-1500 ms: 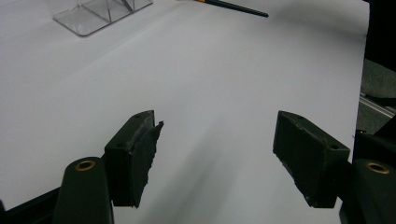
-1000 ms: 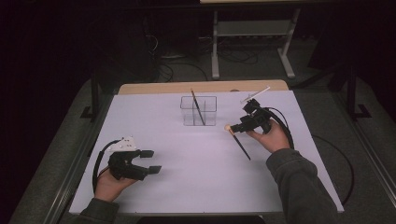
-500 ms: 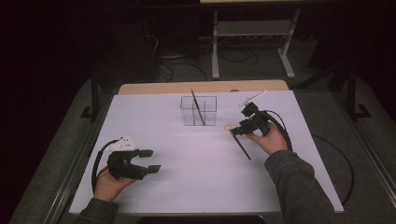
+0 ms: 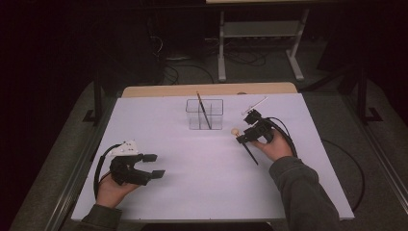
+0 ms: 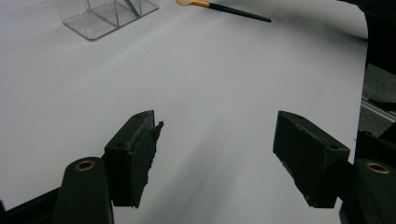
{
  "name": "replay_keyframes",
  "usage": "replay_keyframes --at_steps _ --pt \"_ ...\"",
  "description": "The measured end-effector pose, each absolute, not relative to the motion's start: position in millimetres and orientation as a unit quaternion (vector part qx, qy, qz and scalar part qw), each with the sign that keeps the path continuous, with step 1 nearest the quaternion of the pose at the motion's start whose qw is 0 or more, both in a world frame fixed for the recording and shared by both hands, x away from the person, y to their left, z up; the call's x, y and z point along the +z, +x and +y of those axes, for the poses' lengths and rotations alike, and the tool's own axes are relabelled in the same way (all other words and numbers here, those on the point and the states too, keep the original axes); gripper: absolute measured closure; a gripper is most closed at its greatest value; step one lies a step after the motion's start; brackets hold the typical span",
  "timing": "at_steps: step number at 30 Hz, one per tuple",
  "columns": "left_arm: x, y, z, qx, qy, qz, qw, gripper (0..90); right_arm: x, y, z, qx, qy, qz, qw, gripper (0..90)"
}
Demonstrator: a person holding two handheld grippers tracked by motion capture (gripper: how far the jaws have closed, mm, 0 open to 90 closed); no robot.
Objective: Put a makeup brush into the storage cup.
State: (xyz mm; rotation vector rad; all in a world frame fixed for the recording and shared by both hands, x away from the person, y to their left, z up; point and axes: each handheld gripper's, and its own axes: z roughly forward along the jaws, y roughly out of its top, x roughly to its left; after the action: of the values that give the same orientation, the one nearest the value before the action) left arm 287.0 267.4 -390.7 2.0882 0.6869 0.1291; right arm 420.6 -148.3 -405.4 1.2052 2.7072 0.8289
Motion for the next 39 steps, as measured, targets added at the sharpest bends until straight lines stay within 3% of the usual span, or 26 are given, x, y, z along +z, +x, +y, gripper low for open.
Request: replay_keyframes --at_steps 39 --pt "-391 287 266 0.049 0.845 0.279 0.453 29.5 -426 423 -143 0.222 0.402 0.888 0.030 67.5"
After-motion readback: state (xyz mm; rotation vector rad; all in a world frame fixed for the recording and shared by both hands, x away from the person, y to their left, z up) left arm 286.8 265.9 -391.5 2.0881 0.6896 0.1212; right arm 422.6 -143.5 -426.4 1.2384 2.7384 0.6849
